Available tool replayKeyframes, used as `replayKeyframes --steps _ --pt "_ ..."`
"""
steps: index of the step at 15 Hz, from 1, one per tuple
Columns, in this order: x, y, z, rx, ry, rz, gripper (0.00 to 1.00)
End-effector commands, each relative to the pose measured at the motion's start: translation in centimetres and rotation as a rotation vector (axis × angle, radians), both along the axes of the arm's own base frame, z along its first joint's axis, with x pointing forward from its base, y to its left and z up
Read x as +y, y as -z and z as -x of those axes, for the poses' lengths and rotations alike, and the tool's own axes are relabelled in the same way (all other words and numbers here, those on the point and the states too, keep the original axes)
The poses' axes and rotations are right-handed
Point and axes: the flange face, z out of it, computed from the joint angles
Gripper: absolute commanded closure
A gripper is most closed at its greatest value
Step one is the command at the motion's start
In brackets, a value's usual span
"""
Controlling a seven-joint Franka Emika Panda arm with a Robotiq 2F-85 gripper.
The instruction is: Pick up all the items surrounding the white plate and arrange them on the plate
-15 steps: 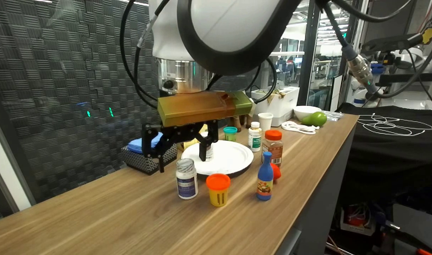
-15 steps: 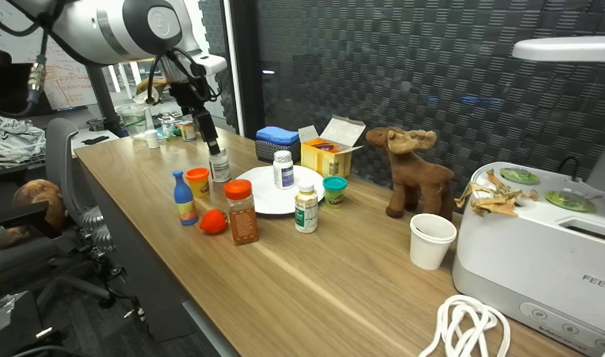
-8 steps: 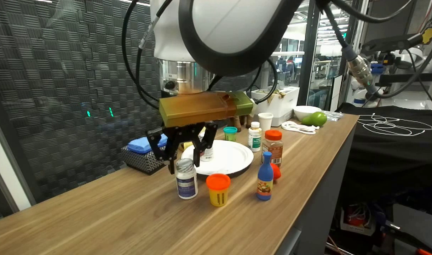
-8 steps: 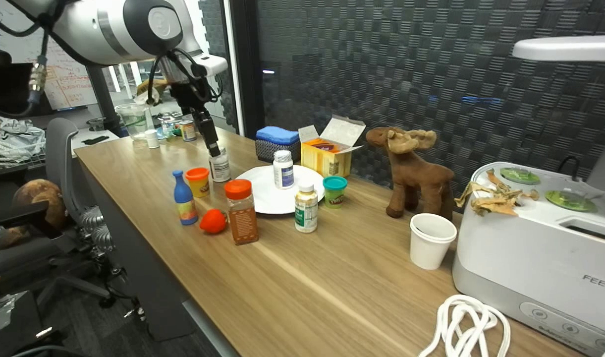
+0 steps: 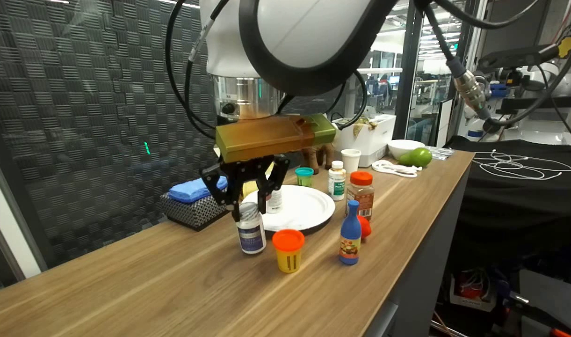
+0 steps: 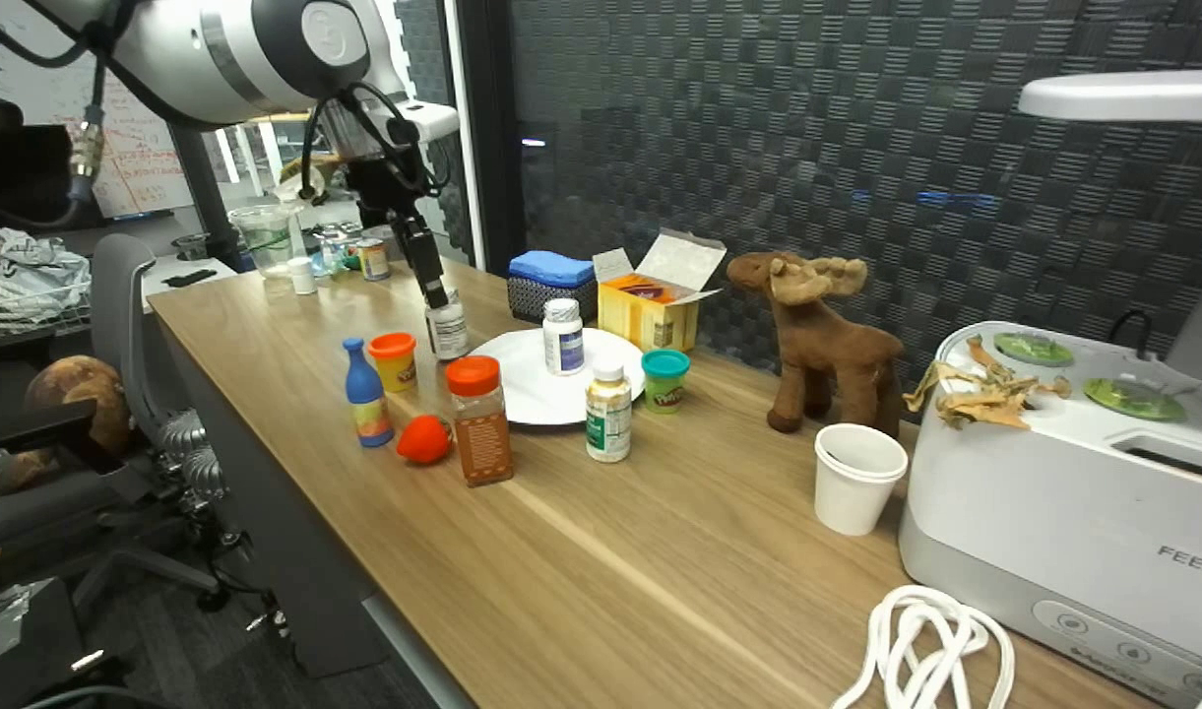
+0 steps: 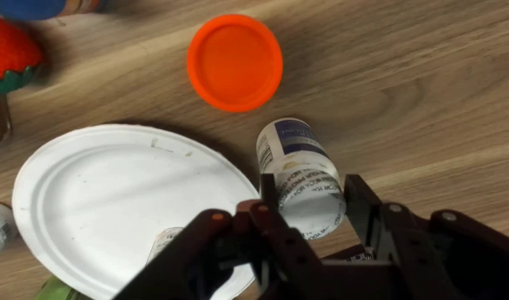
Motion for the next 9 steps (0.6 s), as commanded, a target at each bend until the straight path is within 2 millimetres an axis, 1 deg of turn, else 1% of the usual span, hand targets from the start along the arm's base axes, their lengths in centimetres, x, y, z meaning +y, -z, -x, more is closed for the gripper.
replayKeyframes --steps 1,2,4,5,7,9 --pt "-0.8 -4.1 -1.0 -0.065 0.018 0.031 0.81" --pt "-1.2 -5.1 -1.3 -0.086 0.024 0.031 0.81" --pt "-2.1 -6.6 -1.9 -0.117 0.040 0.035 0.81" --pt "-2.7 -6.9 -2.1 -0.121 0.053 0.035 0.81" --pt "-3.8 -6.9 -2.4 -0.121 0.078 0.030 0.81" --pt "-4.8 -6.0 -2.7 -0.107 0.110 0.024 0.81"
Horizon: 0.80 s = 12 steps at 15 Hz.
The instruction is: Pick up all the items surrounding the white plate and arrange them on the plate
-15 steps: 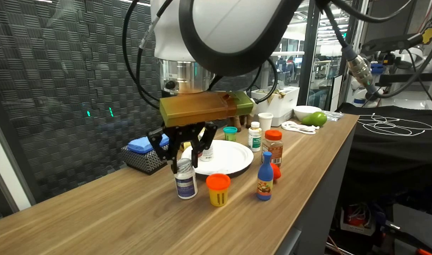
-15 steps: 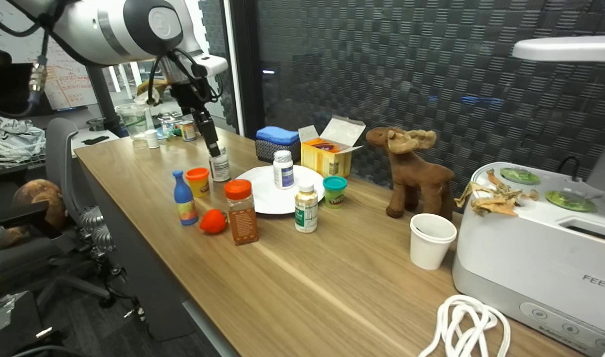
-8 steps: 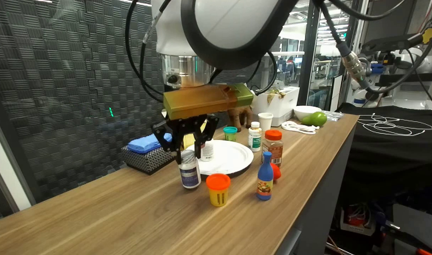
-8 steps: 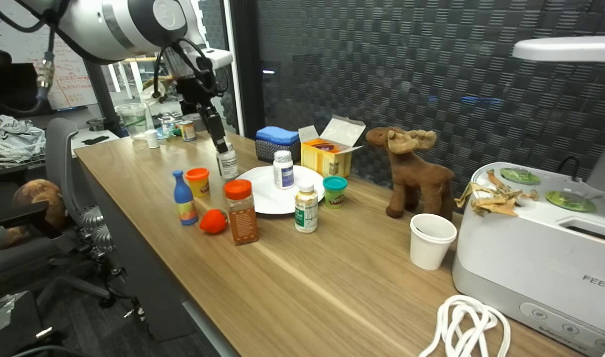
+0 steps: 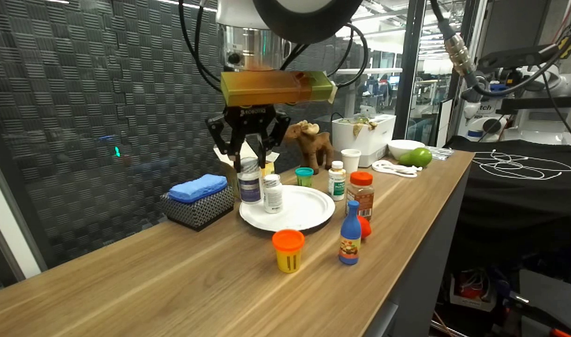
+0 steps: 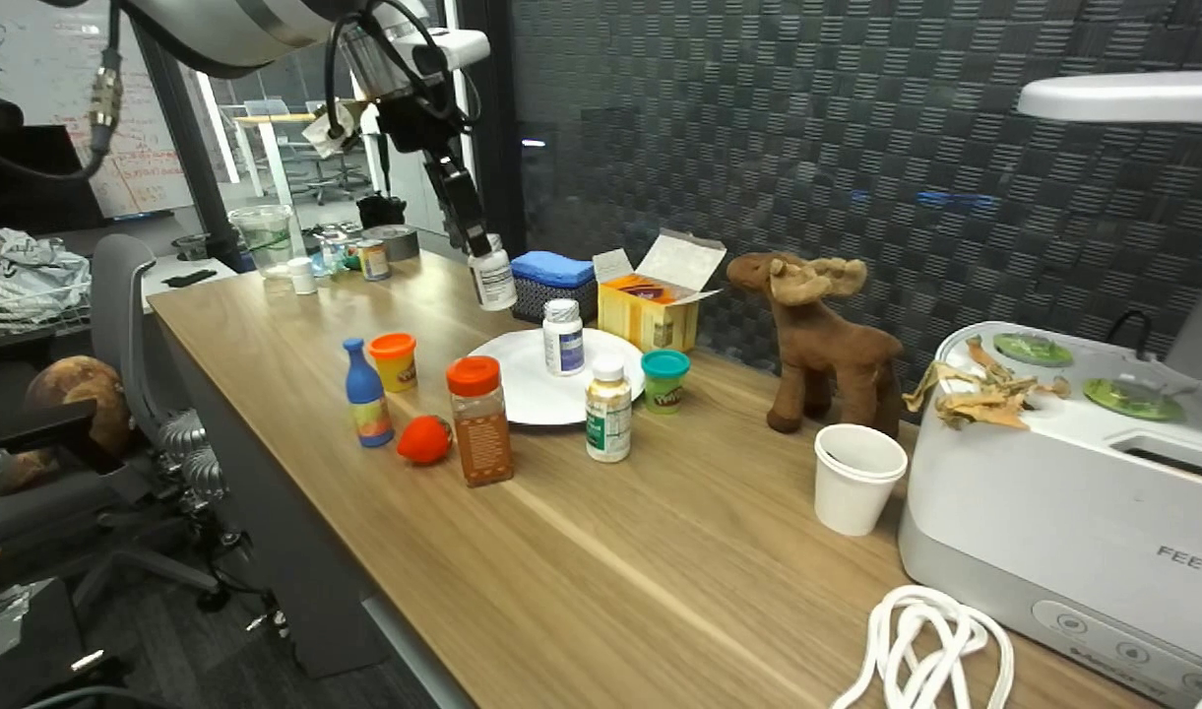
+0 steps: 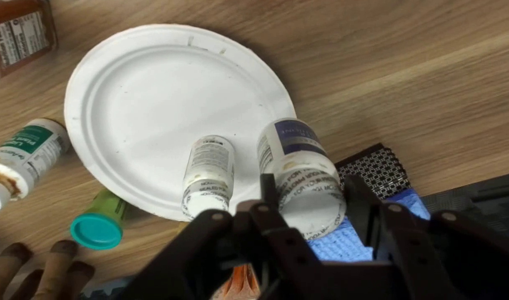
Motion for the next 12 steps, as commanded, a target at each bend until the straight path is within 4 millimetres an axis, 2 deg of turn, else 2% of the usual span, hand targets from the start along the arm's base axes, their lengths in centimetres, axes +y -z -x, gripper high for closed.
replayKeyframes --steps 1,5,12 --pt "-1.6 0.4 -0.3 0.006 0.061 -0.003 0.81" --pt "-2.5 2.1 -0.6 0.032 0.076 -0.014 0.81" --pt "-2.5 3.9 -1.0 0.044 0.072 -0.053 0.81"
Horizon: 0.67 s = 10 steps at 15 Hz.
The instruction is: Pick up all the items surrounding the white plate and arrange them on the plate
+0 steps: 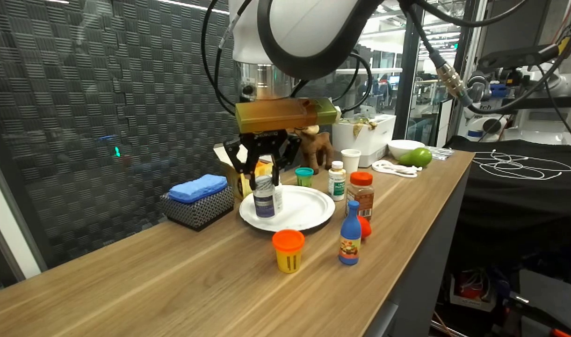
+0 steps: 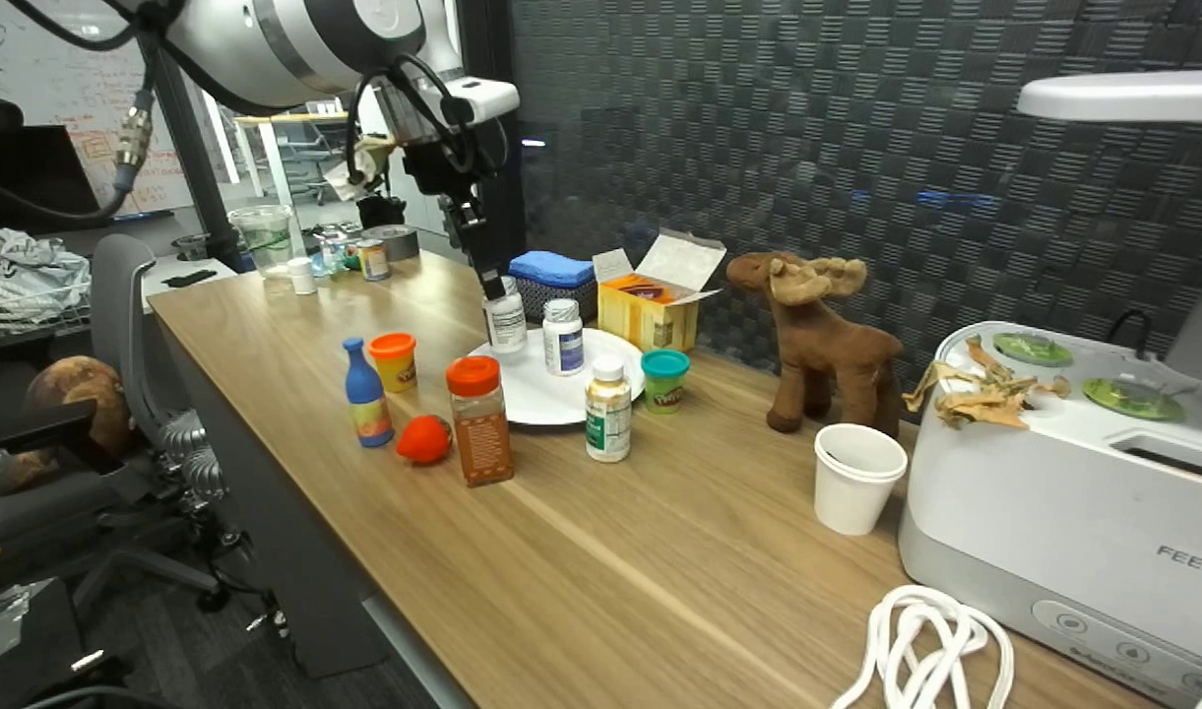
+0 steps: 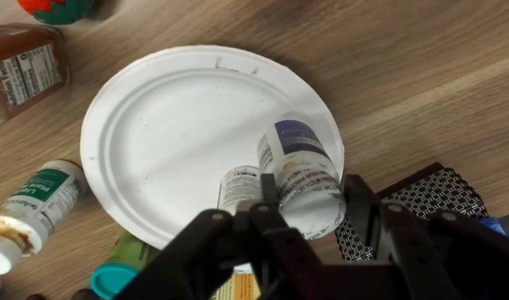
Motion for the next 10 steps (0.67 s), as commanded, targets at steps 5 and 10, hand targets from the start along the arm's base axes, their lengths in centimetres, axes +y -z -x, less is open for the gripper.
replayKeyframes --steps 5,10 --pt "-0.1 1.4 -0.4 -0.017 0.002 -0.039 0.81" --pt "-0.2 2.1 -0.3 -0.023 0.005 -0.047 0.81"
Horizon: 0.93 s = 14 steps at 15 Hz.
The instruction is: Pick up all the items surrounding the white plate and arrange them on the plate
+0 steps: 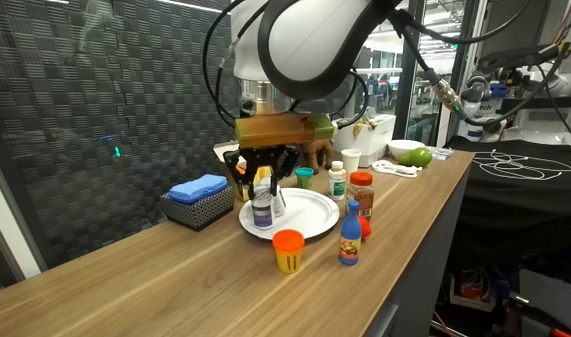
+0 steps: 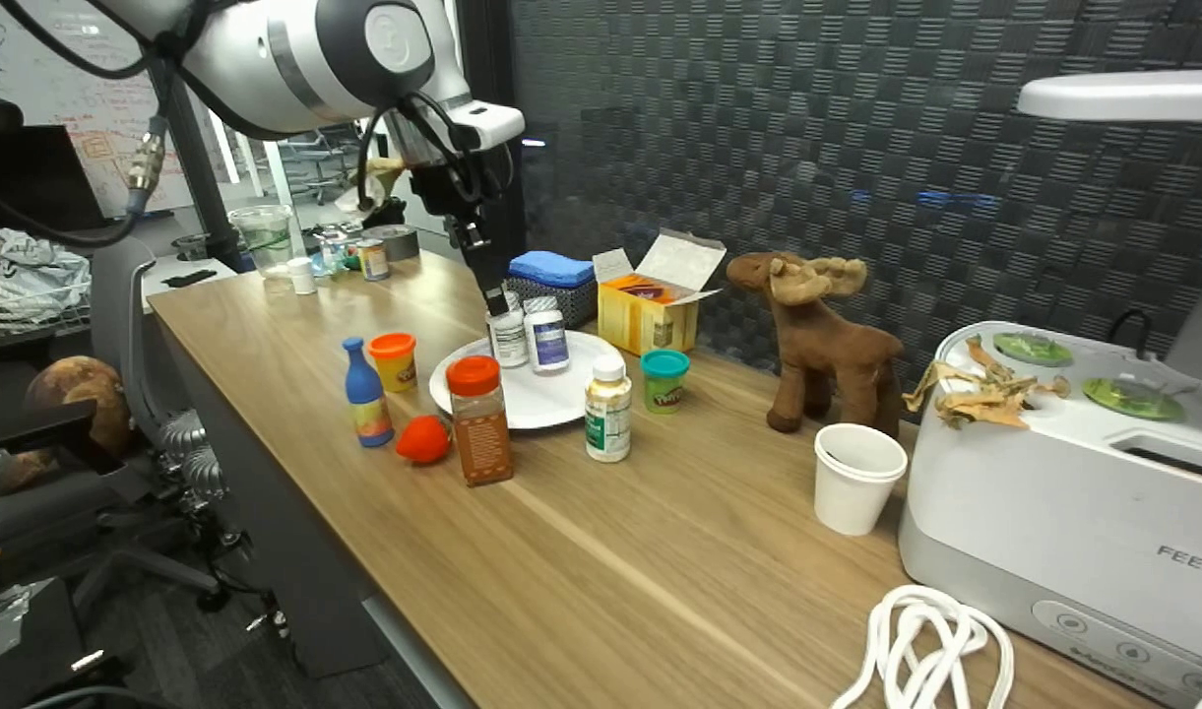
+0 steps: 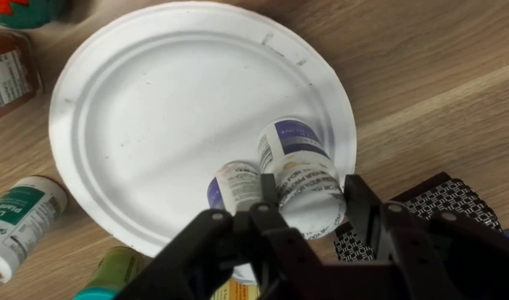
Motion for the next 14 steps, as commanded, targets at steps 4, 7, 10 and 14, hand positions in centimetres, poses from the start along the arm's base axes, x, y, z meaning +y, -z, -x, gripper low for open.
replayKeyframes --steps 4,7,10,14 --pt "-0.6 0.3 0.5 -0.025 0.012 -0.039 0.81" --pt "-0.8 0.0 0.6 -0.033 0.022 -0.048 0.30" --pt "-0.9 -0.9 1.0 -0.034 0.023 -0.025 0.09" --pt "-0.6 -4.9 2.5 -0.069 -0.022 0.020 0.00"
